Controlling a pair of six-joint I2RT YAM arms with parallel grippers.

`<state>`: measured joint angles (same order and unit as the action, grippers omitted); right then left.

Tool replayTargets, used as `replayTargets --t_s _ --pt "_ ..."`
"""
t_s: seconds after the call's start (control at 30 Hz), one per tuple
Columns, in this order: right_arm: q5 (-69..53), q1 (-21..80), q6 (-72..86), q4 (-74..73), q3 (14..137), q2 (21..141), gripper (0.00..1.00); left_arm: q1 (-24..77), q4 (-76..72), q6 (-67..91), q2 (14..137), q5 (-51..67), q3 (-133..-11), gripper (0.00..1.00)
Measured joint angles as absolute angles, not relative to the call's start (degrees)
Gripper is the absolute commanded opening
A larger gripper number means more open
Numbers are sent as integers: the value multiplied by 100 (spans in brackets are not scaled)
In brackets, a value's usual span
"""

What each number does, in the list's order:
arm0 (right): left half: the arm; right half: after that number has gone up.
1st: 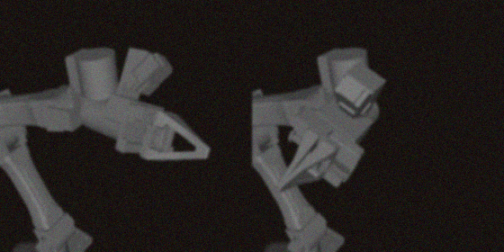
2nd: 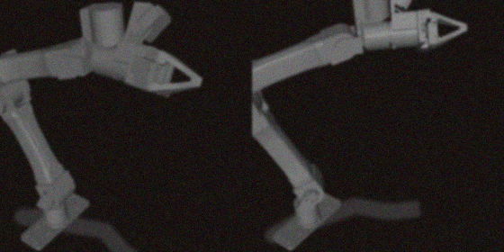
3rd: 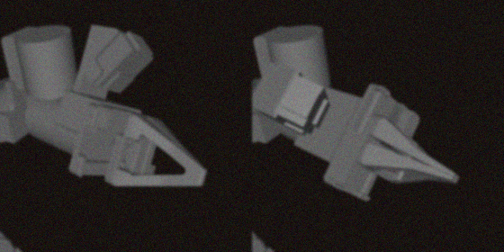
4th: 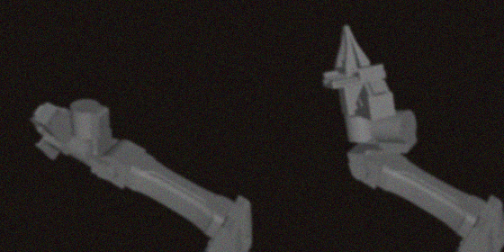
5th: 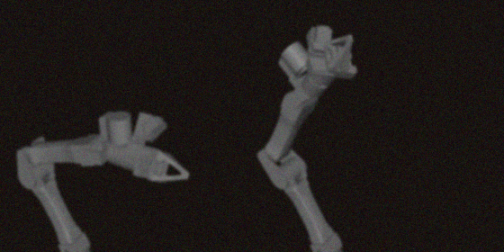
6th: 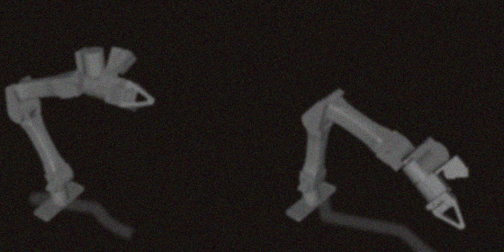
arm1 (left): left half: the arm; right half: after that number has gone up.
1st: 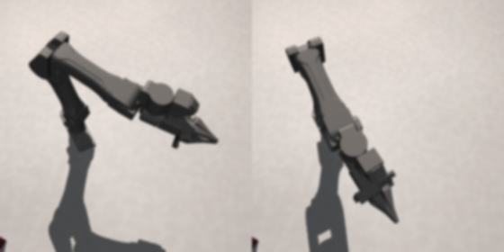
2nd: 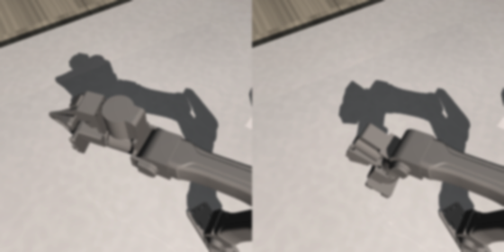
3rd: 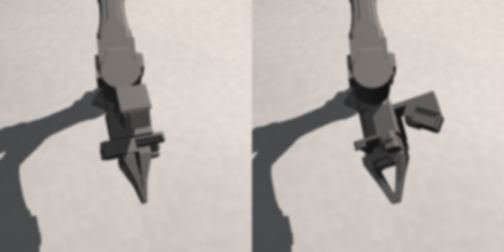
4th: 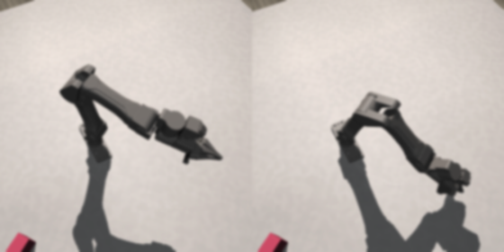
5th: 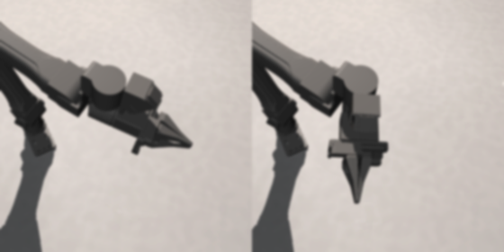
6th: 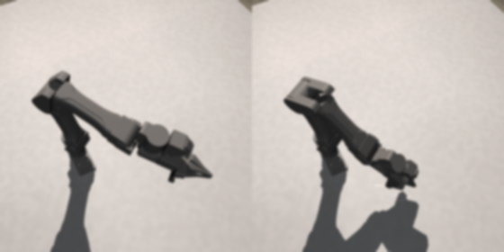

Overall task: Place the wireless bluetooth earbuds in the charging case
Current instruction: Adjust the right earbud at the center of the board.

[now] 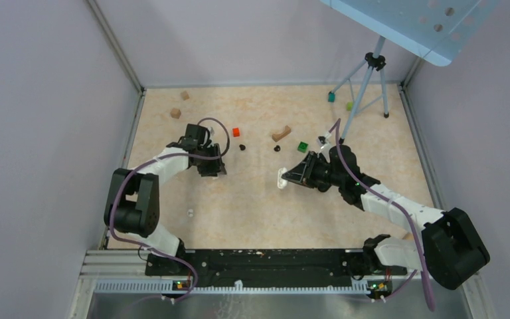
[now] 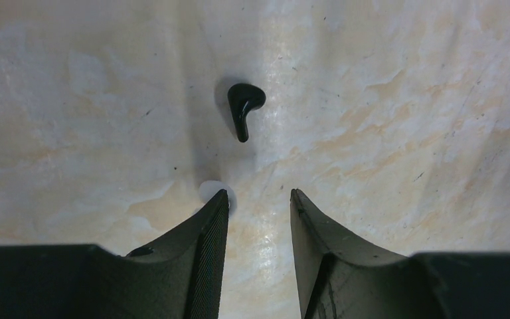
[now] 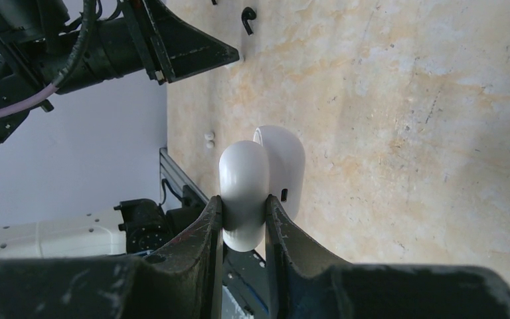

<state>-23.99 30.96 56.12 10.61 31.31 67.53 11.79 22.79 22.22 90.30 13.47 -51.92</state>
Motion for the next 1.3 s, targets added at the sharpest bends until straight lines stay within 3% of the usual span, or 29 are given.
replayTargets --t_s 0.47,0.67,0.87,1.03,1.3 --pt "-2351 3096 5551 891 3236 6748 0 1192 2519 2045 9078 1066 -5544 45" --pt "-2346 3096 5551 891 3238 6748 0 1203 2552 2069 8569 910 -5537 36" --pt "-2346 3096 5548 891 3236 6751 0 1715 2655 2139 8584 440 -5502 36" --pt "-2342 3096 5548 888 3236 6751 0 2305 2746 2296 9030 336 -5706 35" --pt "-2265 3096 5502 751 3236 6615 0 2338 2873 2416 9476 -183 -5789 33"
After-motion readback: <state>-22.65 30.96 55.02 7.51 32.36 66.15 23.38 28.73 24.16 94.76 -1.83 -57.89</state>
